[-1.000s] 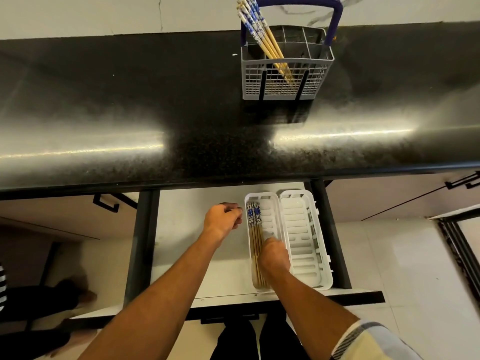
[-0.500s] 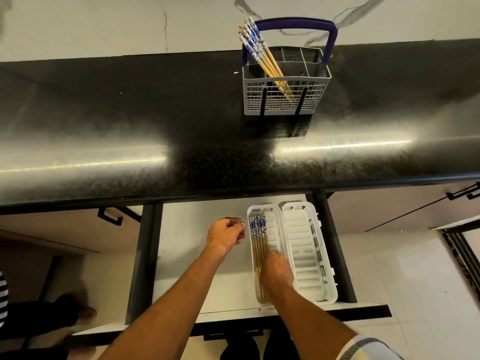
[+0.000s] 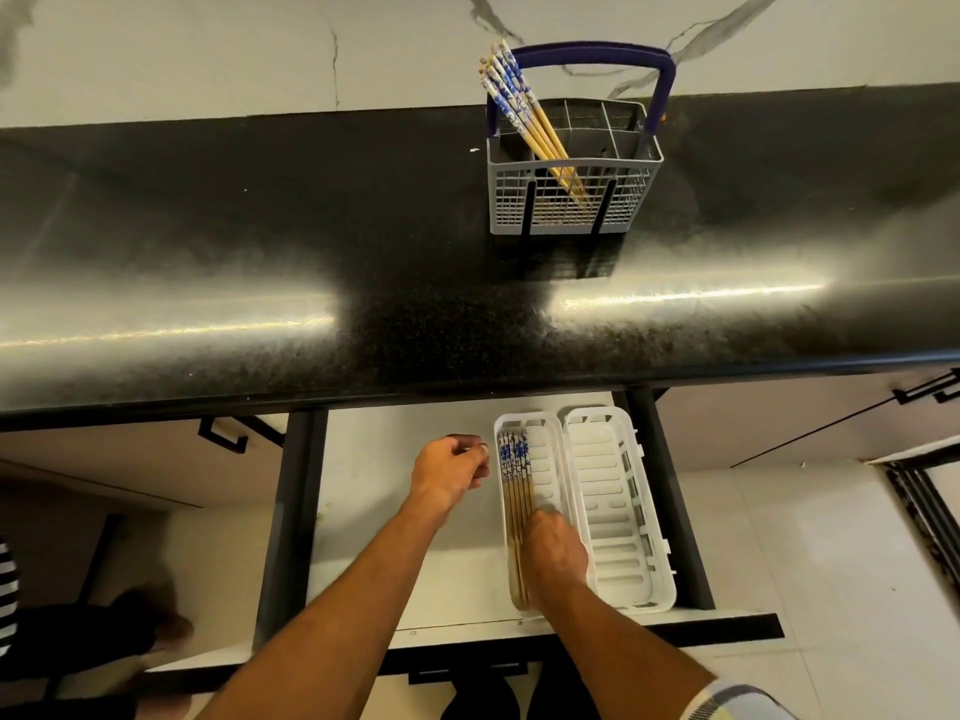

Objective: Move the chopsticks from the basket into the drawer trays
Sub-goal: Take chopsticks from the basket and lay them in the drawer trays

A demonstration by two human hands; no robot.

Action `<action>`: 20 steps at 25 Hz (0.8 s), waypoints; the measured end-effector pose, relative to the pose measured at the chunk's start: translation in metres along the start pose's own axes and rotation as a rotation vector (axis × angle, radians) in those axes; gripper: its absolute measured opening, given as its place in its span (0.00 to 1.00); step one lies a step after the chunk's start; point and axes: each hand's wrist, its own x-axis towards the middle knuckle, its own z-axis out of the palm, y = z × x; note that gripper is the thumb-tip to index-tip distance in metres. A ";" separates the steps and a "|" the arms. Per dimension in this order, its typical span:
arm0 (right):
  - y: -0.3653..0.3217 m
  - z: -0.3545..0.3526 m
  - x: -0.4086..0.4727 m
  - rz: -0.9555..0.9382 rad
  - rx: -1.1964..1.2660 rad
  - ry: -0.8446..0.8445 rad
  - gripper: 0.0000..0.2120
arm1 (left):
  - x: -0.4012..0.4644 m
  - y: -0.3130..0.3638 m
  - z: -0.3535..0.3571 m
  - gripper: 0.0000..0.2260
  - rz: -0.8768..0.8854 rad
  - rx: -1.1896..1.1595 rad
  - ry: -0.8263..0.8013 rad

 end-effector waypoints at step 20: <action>-0.027 -0.055 -0.018 -0.107 -0.023 0.115 0.17 | -0.014 0.031 -0.009 0.07 0.122 -0.042 -0.062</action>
